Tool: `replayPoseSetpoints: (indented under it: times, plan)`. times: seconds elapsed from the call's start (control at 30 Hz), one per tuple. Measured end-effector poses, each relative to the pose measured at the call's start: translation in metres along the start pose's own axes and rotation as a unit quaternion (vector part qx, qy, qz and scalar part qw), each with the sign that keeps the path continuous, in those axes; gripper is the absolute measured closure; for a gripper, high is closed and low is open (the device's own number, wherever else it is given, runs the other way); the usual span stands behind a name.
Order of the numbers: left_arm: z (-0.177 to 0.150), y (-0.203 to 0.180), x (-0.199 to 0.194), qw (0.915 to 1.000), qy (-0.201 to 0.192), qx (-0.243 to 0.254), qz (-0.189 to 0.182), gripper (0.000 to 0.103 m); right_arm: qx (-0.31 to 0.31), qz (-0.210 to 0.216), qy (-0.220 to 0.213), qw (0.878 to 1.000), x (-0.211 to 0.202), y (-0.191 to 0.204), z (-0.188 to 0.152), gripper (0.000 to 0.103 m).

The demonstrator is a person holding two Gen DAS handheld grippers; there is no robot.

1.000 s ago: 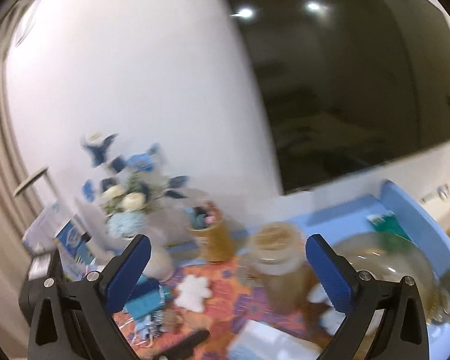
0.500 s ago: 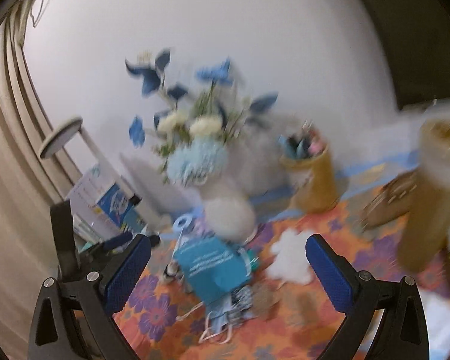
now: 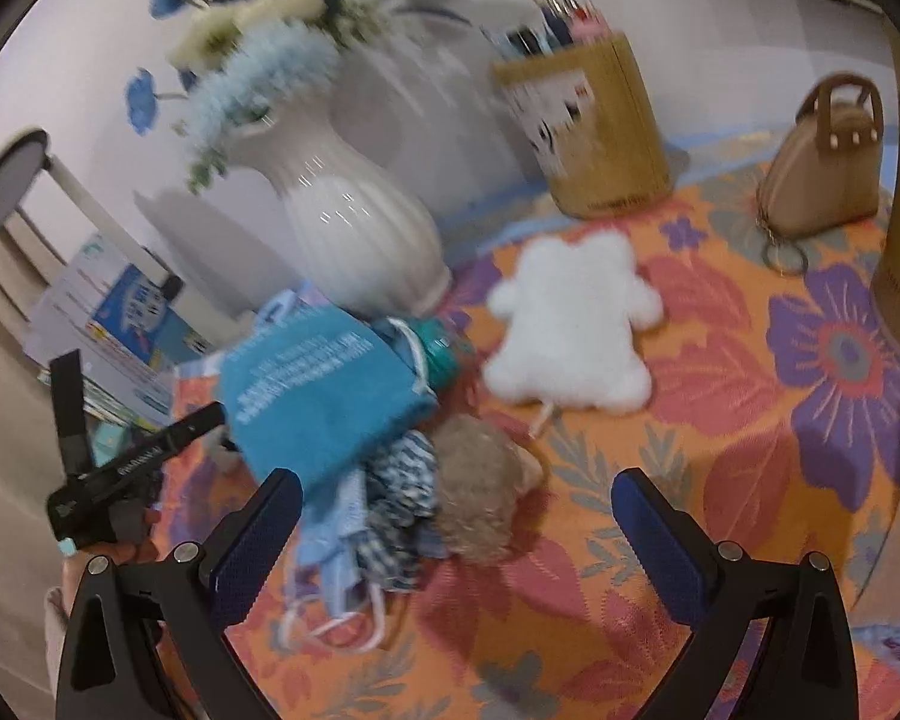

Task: Organize soft objects
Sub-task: 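Grasp the tan knitted plush with the right gripper while the left gripper grasps a small beige item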

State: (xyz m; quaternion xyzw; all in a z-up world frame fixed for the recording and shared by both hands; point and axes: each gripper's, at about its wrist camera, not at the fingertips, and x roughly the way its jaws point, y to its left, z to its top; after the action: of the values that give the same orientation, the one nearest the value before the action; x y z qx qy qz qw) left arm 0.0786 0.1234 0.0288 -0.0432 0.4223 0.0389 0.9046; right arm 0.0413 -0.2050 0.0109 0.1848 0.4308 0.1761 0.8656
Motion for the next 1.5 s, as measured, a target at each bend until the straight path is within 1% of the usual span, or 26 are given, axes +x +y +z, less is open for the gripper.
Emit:
replayPoseSetpoints:
  times: [0.13, 0.23, 0.27, 0.3, 0.33, 0.4, 0.43, 0.53, 0.57, 0.63, 0.7, 0.77, 0.8, 0.83, 0.87, 0.9, 0.93, 0.97, 1.0, 1.03, 1.1, 1.17, 1.27, 1.37, 1.43, 1.5]
  plan:
    - [-0.002, 0.004, 0.012, 1.0000, 0.000, -0.003, -0.006, 0.010, -0.001, -0.007, 0.002, 1.000, 0.011, -0.004, -0.002, 0.000]
    - [-0.006, 0.007, 0.022, 0.9995, 0.004, -0.015, -0.028, 0.009, 0.015, -0.010, -0.008, 1.000, 0.013, -0.014, 0.004, 0.000]
    - [-0.006, 0.006, 0.026, 0.9994, 0.014, -0.014, -0.027, 0.005, 0.020, -0.010, -0.006, 1.000, 0.014, -0.017, 0.007, 0.000]
    - [-0.006, 0.004, 0.027, 0.9996, 0.014, -0.010, -0.024, 0.002, 0.019, -0.008, -0.007, 1.000, 0.015, -0.019, 0.008, 0.000]
    - [-0.007, 0.000, 0.028, 0.9997, 0.017, -0.002, -0.018, 0.001, 0.011, -0.009, -0.016, 1.000, 0.015, -0.019, 0.007, 0.000]
    - [-0.007, -0.007, 0.031, 0.9996, 0.025, 0.011, -0.001, 0.000, -0.013, -0.024, -0.033, 0.999, 0.015, -0.012, 0.000, 0.000]
    - [-0.007, -0.009, 0.032, 0.9996, 0.025, 0.014, 0.004, 0.000, -0.027, -0.040, -0.032, 0.998, 0.015, -0.006, -0.002, 0.000]
    - [-0.006, -0.008, 0.033, 0.9996, 0.026, 0.008, 0.000, 0.000, -0.045, -0.059, -0.022, 0.997, 0.018, 0.001, -0.002, 0.000]
    - [-0.006, -0.008, 0.033, 0.9996, 0.026, 0.009, 0.001, 0.000, -0.049, -0.072, -0.022, 0.996, 0.021, 0.005, -0.003, 0.004]
    - [-0.006, -0.008, 0.034, 0.9996, 0.027, 0.010, 0.002, 0.000, -0.069, -0.102, -0.015, 0.992, 0.025, 0.013, -0.004, 0.006]
    - [-0.005, -0.009, 0.035, 0.9996, 0.027, 0.009, 0.002, 0.000, -0.100, -0.116, -0.007, 0.988, 0.028, 0.024, -0.006, 0.019]
    - [-0.005, -0.009, 0.035, 0.9996, 0.027, 0.009, 0.002, 0.000, -0.131, -0.118, -0.003, 0.984, 0.030, 0.035, -0.010, 0.048]
    - [-0.005, -0.009, 0.036, 0.9996, 0.027, 0.009, 0.001, 0.000, -0.136, -0.113, -0.005, 0.984, 0.031, 0.041, -0.011, 0.049]
    - [-0.005, -0.010, 0.036, 0.9996, 0.026, 0.009, 0.001, 0.000, -0.132, -0.107, -0.012, 0.985, 0.028, 0.040, -0.012, 0.053]
    - [-0.005, -0.008, 0.034, 0.9997, 0.025, 0.008, -0.001, 0.001, -0.117, -0.089, -0.022, 0.989, 0.022, 0.034, -0.012, 0.055]
    - [-0.005, -0.006, 0.032, 0.9998, 0.021, 0.006, -0.004, 0.014, -0.099, -0.068, -0.034, 0.992, 0.016, 0.029, -0.012, 0.055]
    - [-0.005, -0.005, 0.027, 0.9999, 0.009, 0.001, -0.006, 0.031, -0.075, -0.040, -0.054, 0.995, 0.006, 0.019, -0.012, 0.055]
    - [-0.006, -0.002, 0.021, 0.9999, -0.004, -0.003, -0.009, 0.073, -0.055, -0.022, -0.073, 0.996, -0.002, 0.011, -0.013, 0.055]
    - [-0.006, -0.001, 0.018, 0.9998, -0.012, -0.005, -0.015, 0.077, -0.032, -0.006, -0.095, 0.995, -0.012, 0.003, -0.015, 0.055]
    - [-0.006, -0.001, 0.017, 0.9996, -0.012, -0.005, -0.026, 0.077, -0.012, 0.006, -0.111, 0.994, -0.019, -0.005, -0.017, 0.055]
    - [-0.006, 0.000, 0.017, 0.9995, -0.013, -0.007, -0.028, 0.077, 0.018, 0.029, -0.129, 0.991, -0.029, -0.018, -0.021, 0.055]
    - [-0.006, 0.001, 0.015, 0.9994, -0.015, -0.010, -0.030, 0.077, 0.029, 0.042, -0.157, 0.986, -0.039, -0.023, -0.025, 0.055]
    - [-0.007, 0.005, 0.014, 0.9992, -0.019, -0.018, -0.030, 0.077, 0.029, 0.051, -0.184, 0.981, -0.049, -0.022, -0.029, 0.055]
    - [-0.008, 0.009, 0.011, 0.9989, -0.024, -0.025, -0.032, 0.078, 0.036, 0.051, -0.175, 0.983, -0.046, -0.024, -0.030, 0.055]
    - [-0.009, 0.008, 0.008, 0.9987, -0.029, -0.020, -0.037, 0.079, 0.040, 0.056, -0.167, 0.984, -0.043, -0.021, -0.027, 0.055]
    - [-0.010, 0.003, 0.007, 0.9989, -0.036, -0.012, -0.027, 0.079, 0.041, 0.059, -0.162, 0.984, -0.043, -0.022, -0.026, 0.055]
